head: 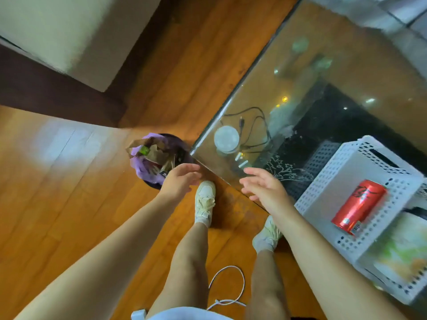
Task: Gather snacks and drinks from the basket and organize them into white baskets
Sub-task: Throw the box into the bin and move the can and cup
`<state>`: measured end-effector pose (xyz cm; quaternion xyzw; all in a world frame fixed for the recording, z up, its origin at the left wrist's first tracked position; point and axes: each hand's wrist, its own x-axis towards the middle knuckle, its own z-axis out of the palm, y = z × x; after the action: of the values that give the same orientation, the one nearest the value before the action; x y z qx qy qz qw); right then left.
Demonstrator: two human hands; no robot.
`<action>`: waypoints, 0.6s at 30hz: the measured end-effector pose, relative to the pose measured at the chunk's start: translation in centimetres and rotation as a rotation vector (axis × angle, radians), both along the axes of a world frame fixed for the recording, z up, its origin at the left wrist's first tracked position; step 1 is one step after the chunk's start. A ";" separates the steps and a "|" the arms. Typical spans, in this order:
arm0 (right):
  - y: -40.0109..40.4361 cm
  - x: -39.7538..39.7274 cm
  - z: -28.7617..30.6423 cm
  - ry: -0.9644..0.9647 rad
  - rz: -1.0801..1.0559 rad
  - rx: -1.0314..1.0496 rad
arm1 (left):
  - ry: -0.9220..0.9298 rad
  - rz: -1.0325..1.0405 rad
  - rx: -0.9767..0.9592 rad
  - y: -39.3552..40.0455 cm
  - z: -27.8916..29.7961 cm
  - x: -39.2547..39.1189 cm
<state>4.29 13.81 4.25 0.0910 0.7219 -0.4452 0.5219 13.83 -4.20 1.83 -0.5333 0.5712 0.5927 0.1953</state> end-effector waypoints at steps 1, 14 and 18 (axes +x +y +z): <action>1.9 -0.4 0.6 0.013 -0.033 -0.008 | 0.031 -0.018 -0.003 1.7 0.5 -1.2; 27.8 -1.9 3.6 0.238 -0.501 0.158 | 0.169 -0.258 0.145 27.9 3.5 -11.8; 33.6 -2.6 1.8 0.347 -0.587 0.366 | 0.084 -0.370 0.065 32.7 2.1 -12.9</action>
<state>1.73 47.38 6.01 0.3086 0.8103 -0.4483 0.2174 0.88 28.53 3.96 -0.3873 0.6477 0.5865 0.2940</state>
